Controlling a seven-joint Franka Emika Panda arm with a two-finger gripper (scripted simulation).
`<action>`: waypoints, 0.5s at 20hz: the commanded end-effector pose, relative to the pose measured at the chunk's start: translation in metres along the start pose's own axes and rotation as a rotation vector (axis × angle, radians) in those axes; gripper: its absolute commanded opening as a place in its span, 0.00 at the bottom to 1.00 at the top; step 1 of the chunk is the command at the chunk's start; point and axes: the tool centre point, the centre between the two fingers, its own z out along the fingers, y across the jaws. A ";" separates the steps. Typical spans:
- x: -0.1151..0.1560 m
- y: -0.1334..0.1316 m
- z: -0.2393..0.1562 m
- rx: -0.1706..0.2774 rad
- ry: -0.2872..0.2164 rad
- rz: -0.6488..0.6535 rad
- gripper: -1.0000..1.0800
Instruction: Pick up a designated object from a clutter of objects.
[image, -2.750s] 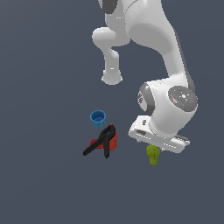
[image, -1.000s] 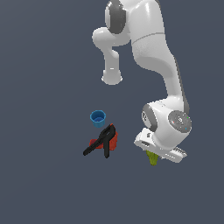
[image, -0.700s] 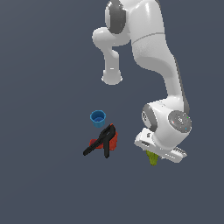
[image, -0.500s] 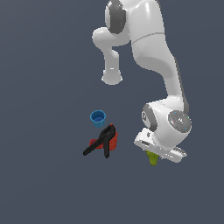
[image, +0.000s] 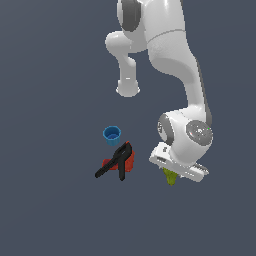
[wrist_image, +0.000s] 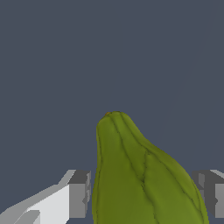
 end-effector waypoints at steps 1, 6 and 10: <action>0.000 0.010 -0.008 0.002 0.002 0.001 0.00; -0.003 0.039 -0.027 0.002 0.002 0.001 0.00; -0.007 0.071 -0.047 0.002 0.002 0.001 0.00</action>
